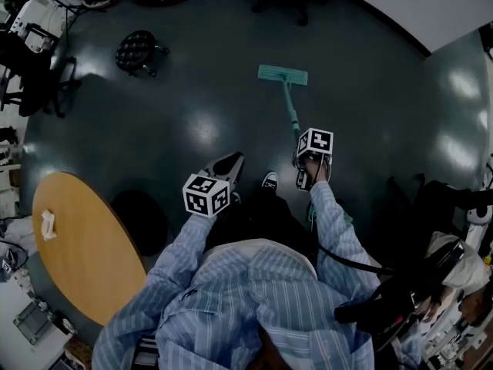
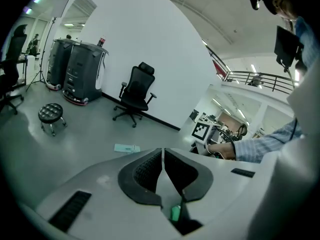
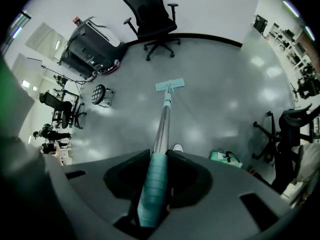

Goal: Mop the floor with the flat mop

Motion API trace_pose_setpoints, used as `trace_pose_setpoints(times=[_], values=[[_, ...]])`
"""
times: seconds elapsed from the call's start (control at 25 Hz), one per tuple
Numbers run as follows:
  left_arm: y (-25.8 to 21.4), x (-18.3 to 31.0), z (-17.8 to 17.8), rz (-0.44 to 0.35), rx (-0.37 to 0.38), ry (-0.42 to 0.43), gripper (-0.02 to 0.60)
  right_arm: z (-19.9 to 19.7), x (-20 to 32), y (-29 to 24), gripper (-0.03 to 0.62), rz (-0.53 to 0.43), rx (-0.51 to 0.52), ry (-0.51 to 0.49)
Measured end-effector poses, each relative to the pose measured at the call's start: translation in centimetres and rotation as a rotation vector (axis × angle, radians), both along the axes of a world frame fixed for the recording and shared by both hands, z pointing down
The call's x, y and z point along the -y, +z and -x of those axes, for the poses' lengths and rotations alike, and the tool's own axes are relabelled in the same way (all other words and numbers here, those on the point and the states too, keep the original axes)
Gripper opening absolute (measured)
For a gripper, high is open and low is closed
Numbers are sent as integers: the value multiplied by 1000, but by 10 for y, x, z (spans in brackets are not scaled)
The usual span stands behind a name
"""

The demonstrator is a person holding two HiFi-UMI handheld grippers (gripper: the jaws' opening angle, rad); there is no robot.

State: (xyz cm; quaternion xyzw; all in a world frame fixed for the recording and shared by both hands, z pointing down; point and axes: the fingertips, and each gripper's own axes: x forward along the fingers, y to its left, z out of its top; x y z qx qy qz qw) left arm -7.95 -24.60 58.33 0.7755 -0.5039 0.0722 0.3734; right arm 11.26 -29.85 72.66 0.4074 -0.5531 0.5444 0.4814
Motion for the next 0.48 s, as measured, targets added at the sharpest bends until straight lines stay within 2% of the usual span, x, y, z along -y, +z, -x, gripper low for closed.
trace_pose_setpoints(times=[0.28,0.48], values=[[6,19,1,21,15,-74,20,4,78,14,117,-11,9,-4],[3,18,5,24,22,-107,20,6,97,11,117,-20,13,-8]])
